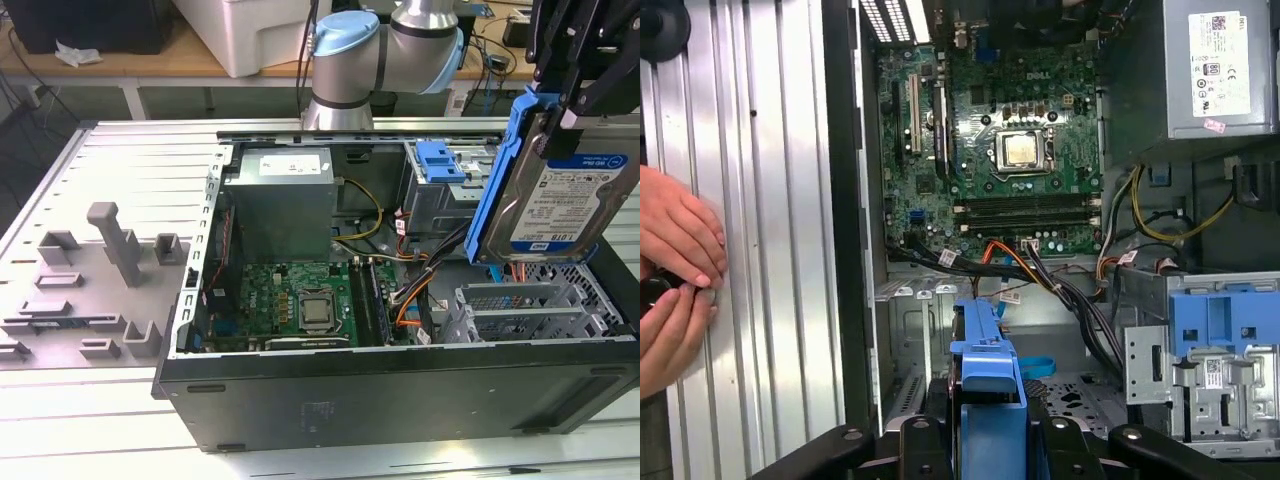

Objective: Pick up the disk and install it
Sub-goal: 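Insert the disk into the insertion slot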

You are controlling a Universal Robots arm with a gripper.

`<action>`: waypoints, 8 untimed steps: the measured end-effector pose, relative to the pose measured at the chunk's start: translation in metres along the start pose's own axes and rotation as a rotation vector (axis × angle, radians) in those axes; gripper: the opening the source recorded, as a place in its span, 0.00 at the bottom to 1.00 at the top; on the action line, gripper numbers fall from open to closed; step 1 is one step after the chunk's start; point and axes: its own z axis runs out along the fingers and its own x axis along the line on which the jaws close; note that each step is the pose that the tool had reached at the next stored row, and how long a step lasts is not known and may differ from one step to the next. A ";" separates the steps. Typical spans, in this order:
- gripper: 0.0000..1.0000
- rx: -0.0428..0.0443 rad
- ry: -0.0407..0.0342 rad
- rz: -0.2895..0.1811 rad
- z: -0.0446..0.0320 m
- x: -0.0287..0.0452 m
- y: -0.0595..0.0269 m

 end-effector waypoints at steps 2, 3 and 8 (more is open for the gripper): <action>0.36 -0.0004 -0.0162 -0.014 0.0000 0.0004 0.0000; 0.36 -0.0005 -0.0162 -0.016 0.0000 0.0005 0.0000; 0.36 -0.0019 -0.0163 -0.031 0.0001 0.0013 -0.0001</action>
